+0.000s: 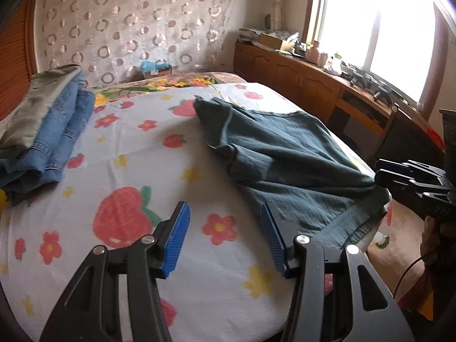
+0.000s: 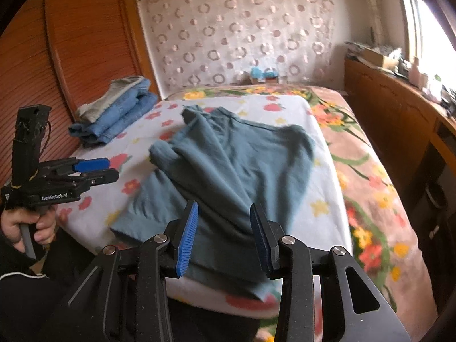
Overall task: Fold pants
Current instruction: 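Fold the held leg over the other leg with the right gripper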
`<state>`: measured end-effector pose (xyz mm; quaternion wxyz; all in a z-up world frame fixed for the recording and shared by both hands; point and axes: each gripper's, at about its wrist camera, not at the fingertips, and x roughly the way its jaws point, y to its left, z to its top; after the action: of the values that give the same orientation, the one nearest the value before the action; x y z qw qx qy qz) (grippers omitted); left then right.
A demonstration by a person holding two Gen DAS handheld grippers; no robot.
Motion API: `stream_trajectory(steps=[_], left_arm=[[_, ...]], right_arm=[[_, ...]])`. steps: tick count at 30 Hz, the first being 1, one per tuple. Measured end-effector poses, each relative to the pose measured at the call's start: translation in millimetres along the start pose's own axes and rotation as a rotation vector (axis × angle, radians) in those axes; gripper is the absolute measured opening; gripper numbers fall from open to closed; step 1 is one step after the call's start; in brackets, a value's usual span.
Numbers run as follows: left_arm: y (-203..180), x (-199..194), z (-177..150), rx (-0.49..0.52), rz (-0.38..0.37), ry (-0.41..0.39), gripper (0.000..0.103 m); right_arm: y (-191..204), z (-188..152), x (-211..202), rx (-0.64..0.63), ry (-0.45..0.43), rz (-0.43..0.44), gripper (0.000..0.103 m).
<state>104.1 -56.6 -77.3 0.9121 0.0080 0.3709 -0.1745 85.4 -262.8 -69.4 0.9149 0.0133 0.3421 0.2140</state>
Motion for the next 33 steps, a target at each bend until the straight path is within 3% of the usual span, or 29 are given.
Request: stream_trajectory(steps=[6, 9, 12, 26, 33], left_arm=[[12, -8, 1, -0.013, 0.018, -0.026, 0.051], [17, -11, 1, -0.02, 0.026, -0.037, 0.051], [21, -14, 1, -0.027, 0.037, -0.046, 0.051], [41, -19, -2, -0.073, 0.066, -0.068, 0.051], [41, -17, -6, -0.072, 0.068, -0.062, 0.051]], right_arm=[[15, 20, 25, -0.025, 0.016, 0.052, 0.039], [21, 29, 38, -0.031, 0.028, 0.074, 0.048], [29, 35, 48, -0.056, 0.048, 0.116, 0.048], [66, 56, 110, -0.133, 0.135, 0.168, 0.048], [81, 61, 134, -0.186, 0.181, 0.136, 0.048]])
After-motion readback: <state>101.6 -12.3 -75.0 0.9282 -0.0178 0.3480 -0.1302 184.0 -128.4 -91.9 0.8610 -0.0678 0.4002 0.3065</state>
